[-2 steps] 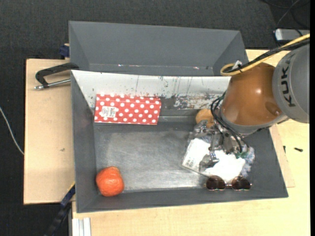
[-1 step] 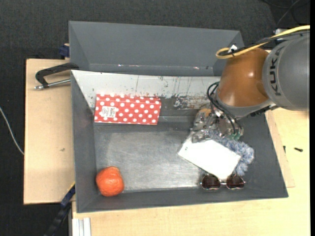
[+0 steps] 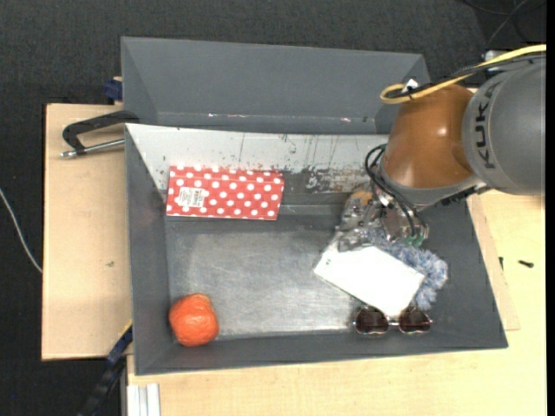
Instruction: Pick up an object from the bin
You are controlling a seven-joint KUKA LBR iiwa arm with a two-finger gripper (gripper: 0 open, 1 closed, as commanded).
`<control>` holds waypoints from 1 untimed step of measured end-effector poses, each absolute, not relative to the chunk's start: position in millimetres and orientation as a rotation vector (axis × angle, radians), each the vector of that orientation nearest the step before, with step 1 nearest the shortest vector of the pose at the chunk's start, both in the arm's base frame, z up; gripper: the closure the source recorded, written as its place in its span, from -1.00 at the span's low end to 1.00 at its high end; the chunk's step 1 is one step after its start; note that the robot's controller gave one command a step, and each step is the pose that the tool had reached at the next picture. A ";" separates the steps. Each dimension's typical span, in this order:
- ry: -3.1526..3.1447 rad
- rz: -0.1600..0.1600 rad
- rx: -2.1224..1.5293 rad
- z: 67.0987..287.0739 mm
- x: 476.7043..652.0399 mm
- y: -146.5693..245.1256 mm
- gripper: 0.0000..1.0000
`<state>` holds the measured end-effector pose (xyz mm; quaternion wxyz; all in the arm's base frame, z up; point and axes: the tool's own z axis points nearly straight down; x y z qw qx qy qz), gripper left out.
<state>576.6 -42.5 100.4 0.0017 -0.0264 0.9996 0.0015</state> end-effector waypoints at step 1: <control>3.136 0.002 -0.096 221.4 583.6 -33.5 1.00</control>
Offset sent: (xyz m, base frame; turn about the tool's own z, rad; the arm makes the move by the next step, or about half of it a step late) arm 0.0000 0.0000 0.0000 0.0000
